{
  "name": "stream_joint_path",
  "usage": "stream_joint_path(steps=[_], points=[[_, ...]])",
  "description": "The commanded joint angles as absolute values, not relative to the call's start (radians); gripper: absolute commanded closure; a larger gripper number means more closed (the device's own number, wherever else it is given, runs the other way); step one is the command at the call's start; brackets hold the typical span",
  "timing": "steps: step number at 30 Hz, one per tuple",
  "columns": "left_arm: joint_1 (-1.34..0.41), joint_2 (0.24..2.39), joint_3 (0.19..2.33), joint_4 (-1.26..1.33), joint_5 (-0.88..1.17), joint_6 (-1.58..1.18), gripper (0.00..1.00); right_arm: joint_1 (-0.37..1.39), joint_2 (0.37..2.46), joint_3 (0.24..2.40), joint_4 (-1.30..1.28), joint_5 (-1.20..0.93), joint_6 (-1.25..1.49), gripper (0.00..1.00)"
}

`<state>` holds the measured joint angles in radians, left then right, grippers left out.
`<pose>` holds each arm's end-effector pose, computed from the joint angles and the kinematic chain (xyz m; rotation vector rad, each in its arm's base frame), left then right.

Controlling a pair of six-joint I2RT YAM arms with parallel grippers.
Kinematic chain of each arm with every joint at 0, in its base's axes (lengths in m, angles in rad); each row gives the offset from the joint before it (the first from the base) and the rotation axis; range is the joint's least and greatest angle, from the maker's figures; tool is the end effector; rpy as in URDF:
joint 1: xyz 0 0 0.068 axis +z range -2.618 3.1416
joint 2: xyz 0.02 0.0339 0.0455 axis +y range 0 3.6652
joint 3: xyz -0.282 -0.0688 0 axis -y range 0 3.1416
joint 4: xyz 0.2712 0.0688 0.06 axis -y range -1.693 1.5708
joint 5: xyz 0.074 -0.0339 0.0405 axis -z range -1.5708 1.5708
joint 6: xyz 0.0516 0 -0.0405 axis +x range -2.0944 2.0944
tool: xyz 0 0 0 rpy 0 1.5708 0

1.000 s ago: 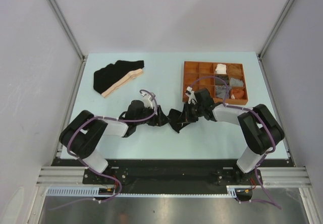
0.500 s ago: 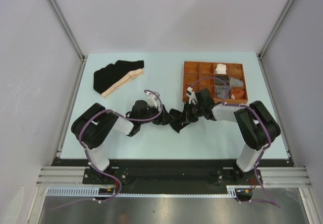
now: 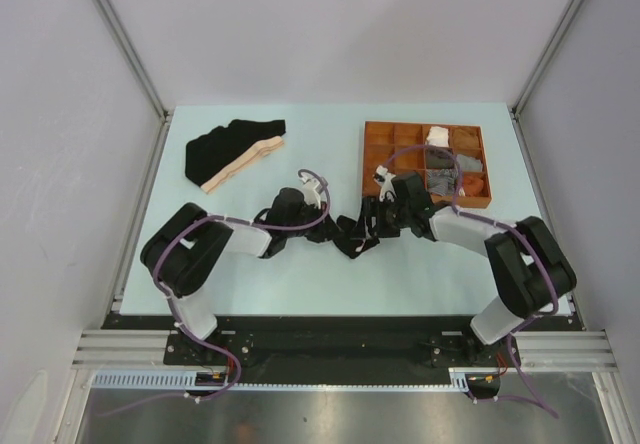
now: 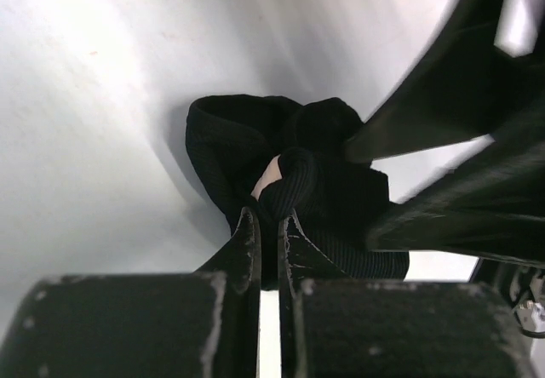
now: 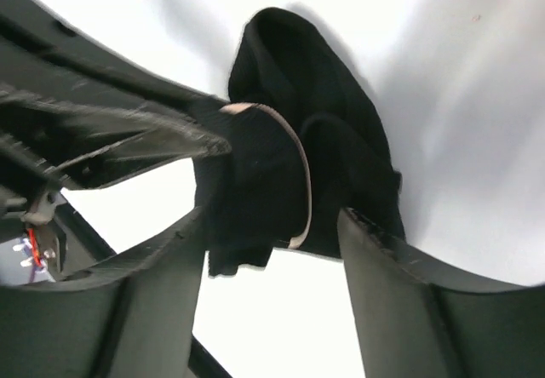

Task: Roll the underwear
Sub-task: Roll the underwear to the center of the board.

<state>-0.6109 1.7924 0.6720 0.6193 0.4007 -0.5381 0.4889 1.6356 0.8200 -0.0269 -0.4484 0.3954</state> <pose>0.2839 -0.2233 0.1122 0.3460 2.1981 -1.0879 0.2968 0.1832 0.1486 -0.3356 2.5002 0.9278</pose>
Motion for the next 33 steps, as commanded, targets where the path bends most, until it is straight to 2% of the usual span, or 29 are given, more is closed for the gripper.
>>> stream_joint_path(steps=[1, 5, 13, 20, 29, 32, 33], points=[[-0.614, 1.712, 0.73, 0.266, 0.321, -0.431, 1.0, 0.499, 1.479, 0.834, -0.104, -0.332, 0.315, 0.31], [-0.614, 1.654, 0.723, 0.091, 0.305, -0.426, 1.0, 0.56, 1.407, 0.833, -0.114, -0.258, 0.238, 0.31], [-0.614, 1.553, 0.692, -0.072, 0.296, -0.429, 1.0, 0.871, 1.381, 0.819, -0.015, -0.094, 0.103, 0.34], [-0.614, 1.525, 0.698, -0.104, 0.299, -0.434, 1.0, 0.94, 1.474, 0.79, 0.126, -0.087, 0.091, 0.33], [-0.614, 1.513, 0.716, -0.11, 0.305, -0.454, 1.0, 1.0, 1.577, 0.781, 0.141, -0.034, 0.117, 0.37], [-0.614, 1.506, 0.718, -0.103, 0.316, -0.463, 1.0, 1.002, 1.611, 0.782, 0.138, 0.012, 0.153, 0.57], [-0.614, 1.503, 0.718, -0.1, 0.322, -0.468, 1.0, 0.997, 1.617, 0.781, 0.13, 0.034, 0.166, 0.67]])
